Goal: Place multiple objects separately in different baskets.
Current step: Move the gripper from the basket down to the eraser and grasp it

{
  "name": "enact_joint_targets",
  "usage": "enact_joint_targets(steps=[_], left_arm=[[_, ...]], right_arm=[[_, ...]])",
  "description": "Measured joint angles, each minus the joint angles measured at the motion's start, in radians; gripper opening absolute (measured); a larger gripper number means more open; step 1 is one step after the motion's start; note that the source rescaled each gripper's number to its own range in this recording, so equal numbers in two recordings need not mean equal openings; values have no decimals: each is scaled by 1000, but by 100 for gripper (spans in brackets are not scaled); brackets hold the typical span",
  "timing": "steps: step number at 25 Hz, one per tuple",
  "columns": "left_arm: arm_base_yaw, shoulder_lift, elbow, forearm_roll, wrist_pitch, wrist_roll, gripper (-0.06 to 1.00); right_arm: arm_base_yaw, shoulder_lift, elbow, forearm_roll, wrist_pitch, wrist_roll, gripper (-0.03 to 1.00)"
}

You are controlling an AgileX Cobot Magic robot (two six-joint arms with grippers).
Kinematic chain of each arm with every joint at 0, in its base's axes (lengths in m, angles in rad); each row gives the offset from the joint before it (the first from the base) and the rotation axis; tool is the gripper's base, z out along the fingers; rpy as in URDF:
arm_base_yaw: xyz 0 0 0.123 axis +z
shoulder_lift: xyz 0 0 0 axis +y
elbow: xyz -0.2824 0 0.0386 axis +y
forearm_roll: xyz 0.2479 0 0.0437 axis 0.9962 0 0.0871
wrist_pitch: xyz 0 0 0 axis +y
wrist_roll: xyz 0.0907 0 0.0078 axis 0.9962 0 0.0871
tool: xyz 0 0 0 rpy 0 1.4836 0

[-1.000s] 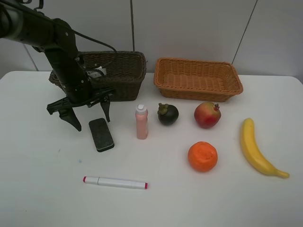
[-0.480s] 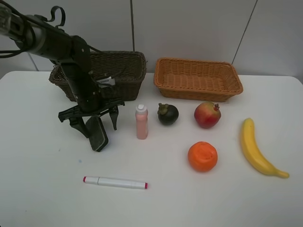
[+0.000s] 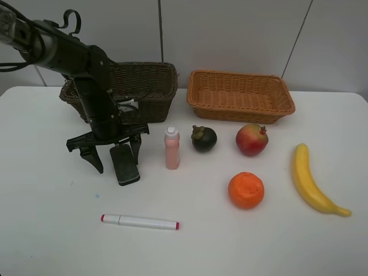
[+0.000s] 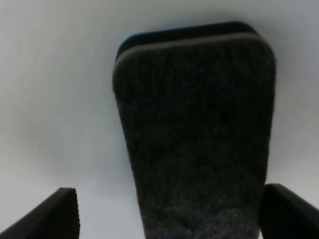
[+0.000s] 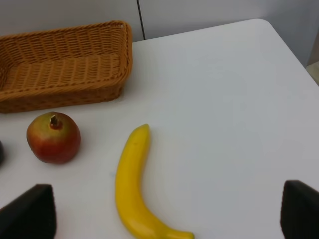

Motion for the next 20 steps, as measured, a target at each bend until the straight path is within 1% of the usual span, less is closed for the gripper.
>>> enact_joint_targets(steps=[5, 11, 20], left_arm=[[0, 2, 0, 41, 3, -35, 92], [0, 6, 0, 69, -43, -46, 92], [0, 37, -2, 65, -47, -46, 91]], right_arm=[[0, 0, 0, 0, 0, 0, 100], [0, 0, 0, 0, 0, 0, 100], [0, 0, 0, 0, 0, 0, 100]])
